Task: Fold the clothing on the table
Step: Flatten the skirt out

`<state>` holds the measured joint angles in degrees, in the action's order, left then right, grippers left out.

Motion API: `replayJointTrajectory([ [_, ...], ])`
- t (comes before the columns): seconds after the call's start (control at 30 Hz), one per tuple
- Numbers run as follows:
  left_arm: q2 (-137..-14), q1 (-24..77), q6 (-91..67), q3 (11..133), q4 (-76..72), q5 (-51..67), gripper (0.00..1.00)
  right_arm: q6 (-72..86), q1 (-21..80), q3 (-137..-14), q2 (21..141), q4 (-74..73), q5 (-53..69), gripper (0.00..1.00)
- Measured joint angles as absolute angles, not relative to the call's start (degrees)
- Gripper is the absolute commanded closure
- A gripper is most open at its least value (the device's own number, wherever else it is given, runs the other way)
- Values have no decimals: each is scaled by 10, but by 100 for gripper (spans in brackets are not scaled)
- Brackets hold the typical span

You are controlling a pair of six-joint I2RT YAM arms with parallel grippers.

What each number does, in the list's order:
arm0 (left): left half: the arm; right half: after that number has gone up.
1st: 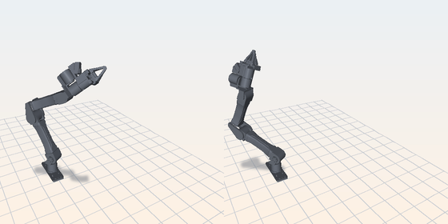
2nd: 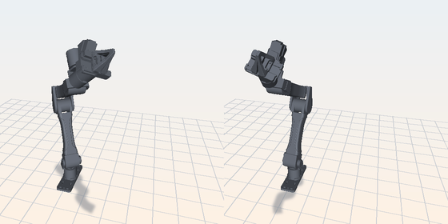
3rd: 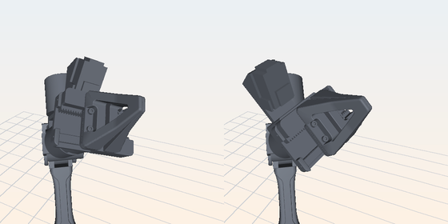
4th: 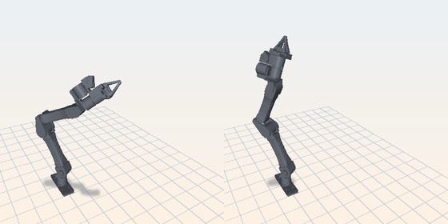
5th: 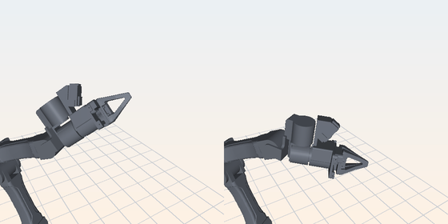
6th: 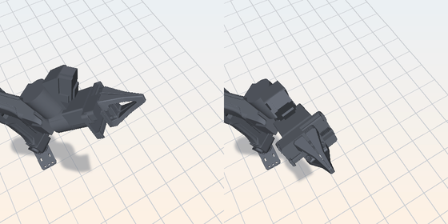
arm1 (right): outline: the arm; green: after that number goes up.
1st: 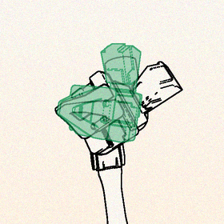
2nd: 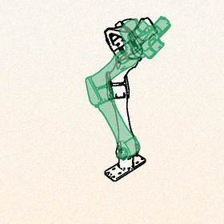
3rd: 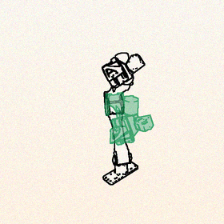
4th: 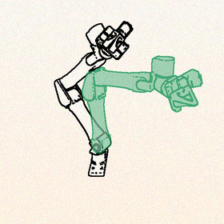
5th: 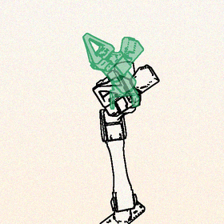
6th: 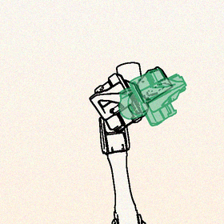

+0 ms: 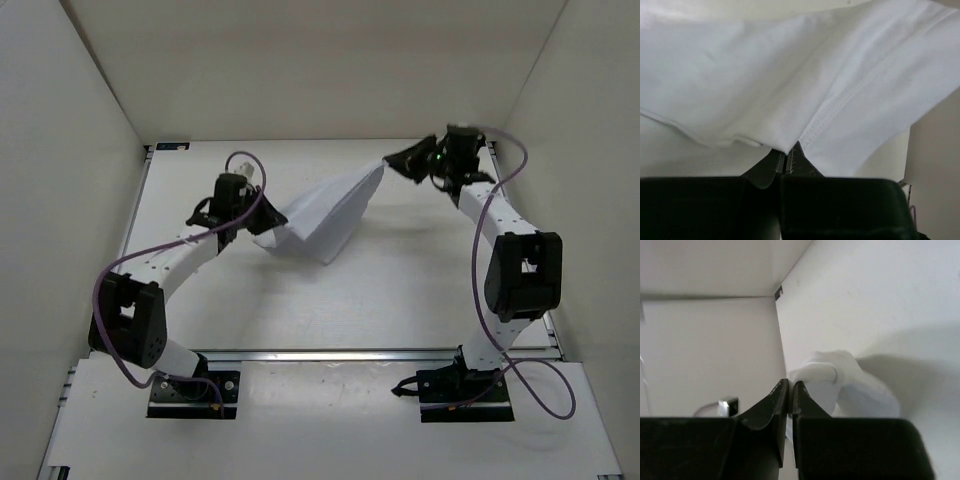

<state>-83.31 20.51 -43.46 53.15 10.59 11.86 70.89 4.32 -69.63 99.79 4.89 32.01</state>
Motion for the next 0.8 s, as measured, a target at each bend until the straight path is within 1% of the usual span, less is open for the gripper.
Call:
replayJointTrajectory([
  [0.1,-863,171,-393,624,132,170,100,533,32,-874,1001,-60,343,100],
  [0.13,-868,165,-380,643,138,179,100,482,32,-909,1000,-87,351,100],
  [0.17,-870,163,-367,655,148,186,100,433,37,-930,997,-112,354,100],
  [0.23,-869,163,-345,663,167,206,100,346,57,-929,985,-155,341,100],
  [0.3,-869,166,-329,655,190,224,100,279,82,-861,960,-175,311,100],
  [0.33,-868,172,-323,644,199,228,100,256,98,-802,943,-177,298,100],
  [0.47,-861,193,-308,562,226,240,100,233,149,-571,877,-189,283,100],
  [0.5,-856,199,-308,534,231,243,98,233,155,-521,856,-192,278,100],
  [0.57,-843,211,-309,481,249,249,84,234,158,-450,803,-212,264,100],
  [0.63,-824,223,-311,436,252,251,60,236,155,-405,737,-216,257,100],
  [0.67,-811,229,-316,415,251,251,55,236,150,-393,710,-215,258,100],
  [0.73,-782,240,-329,374,238,254,28,235,133,-383,672,-211,259,100],
  [0.77,-771,245,-337,358,229,256,22,235,126,-383,666,-206,259,100],
  [0.8,-763,249,-347,344,218,260,10,234,121,-383,663,-203,259,100],
])
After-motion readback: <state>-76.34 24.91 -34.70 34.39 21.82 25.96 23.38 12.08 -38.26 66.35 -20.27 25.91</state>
